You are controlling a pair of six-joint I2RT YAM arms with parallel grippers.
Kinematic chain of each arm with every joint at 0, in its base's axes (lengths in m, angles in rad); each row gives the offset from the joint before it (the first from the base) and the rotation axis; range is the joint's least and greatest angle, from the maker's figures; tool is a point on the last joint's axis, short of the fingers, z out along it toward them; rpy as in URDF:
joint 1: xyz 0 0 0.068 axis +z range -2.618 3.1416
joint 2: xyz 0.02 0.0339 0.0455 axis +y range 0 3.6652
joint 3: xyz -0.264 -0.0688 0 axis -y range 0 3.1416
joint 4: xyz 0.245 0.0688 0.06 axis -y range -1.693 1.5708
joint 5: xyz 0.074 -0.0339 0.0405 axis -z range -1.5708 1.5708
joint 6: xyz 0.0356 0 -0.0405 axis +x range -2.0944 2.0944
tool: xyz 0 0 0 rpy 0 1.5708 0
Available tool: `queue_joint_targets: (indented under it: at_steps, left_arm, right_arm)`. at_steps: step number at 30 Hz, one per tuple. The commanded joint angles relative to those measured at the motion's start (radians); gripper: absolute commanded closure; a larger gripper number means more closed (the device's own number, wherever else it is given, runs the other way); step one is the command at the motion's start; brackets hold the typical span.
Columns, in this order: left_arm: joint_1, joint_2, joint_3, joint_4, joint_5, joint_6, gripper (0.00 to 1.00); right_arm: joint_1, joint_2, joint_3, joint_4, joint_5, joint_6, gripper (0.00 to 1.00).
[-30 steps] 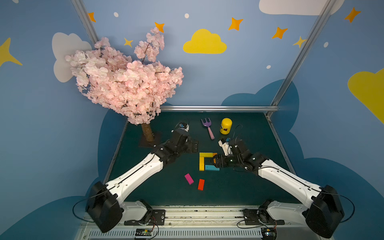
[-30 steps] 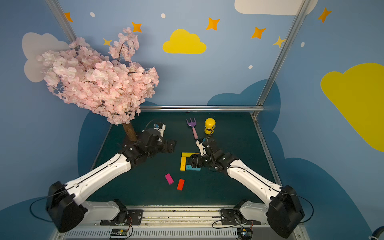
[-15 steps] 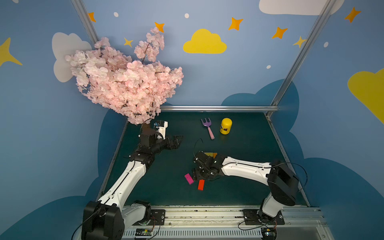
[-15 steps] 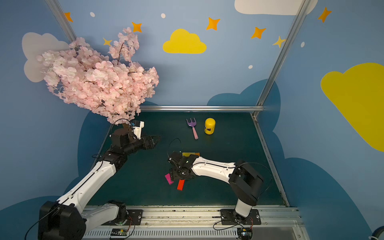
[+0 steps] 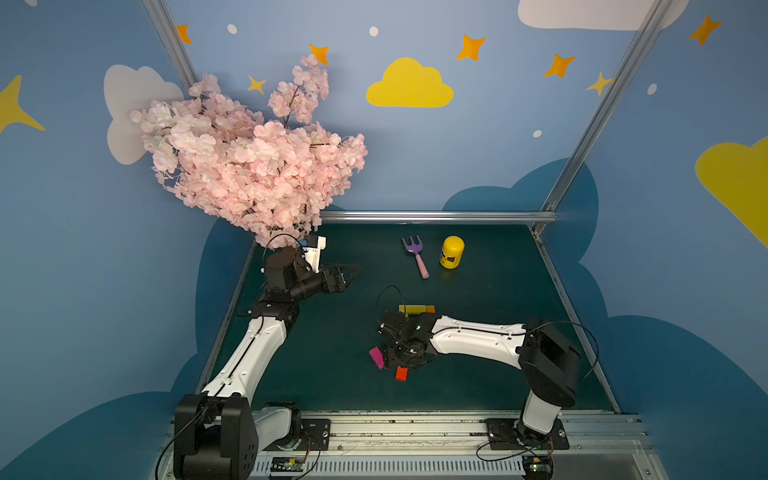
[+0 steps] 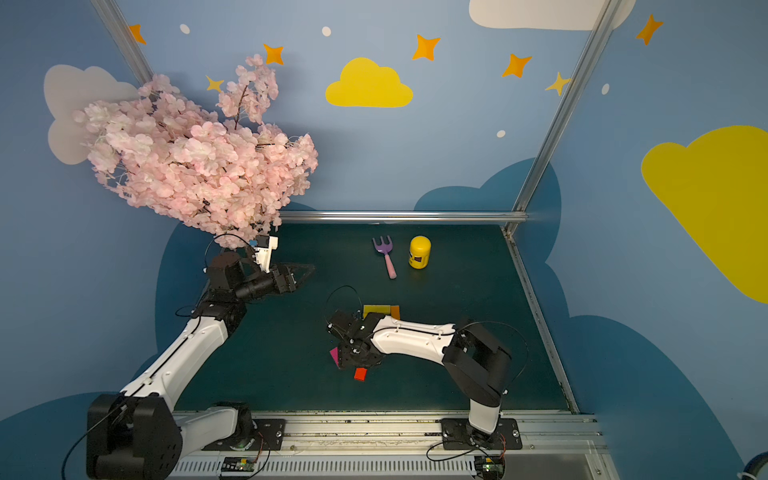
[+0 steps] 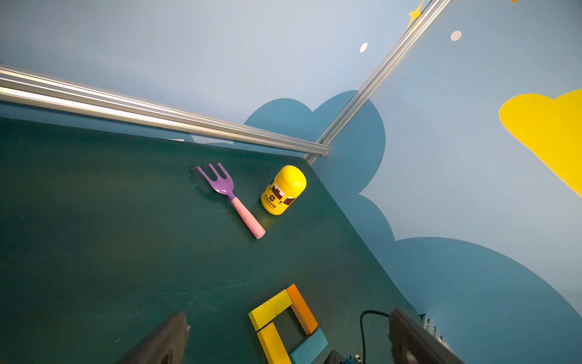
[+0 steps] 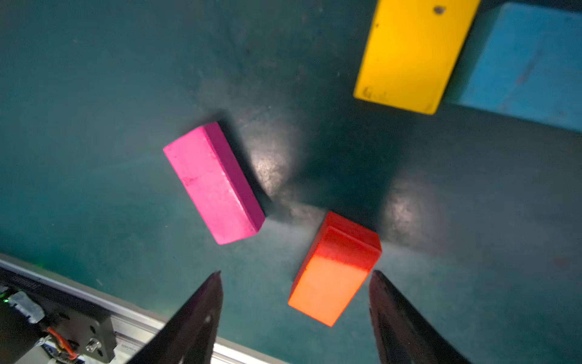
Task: Assemble the letter p with building blocks
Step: Assemble the building block at the center of the board.
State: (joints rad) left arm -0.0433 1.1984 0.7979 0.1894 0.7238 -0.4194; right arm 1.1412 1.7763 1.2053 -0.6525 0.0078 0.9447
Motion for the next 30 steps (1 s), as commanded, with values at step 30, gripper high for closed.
queue_joint_targets:
  at_steps: [30]
  left_arm:
    - [0.003,0.013,-0.016,0.039,0.066,-0.016,0.00]
  right_arm:
    - [-0.047,0.086,0.013,-0.050,-0.059,0.020,0.50]
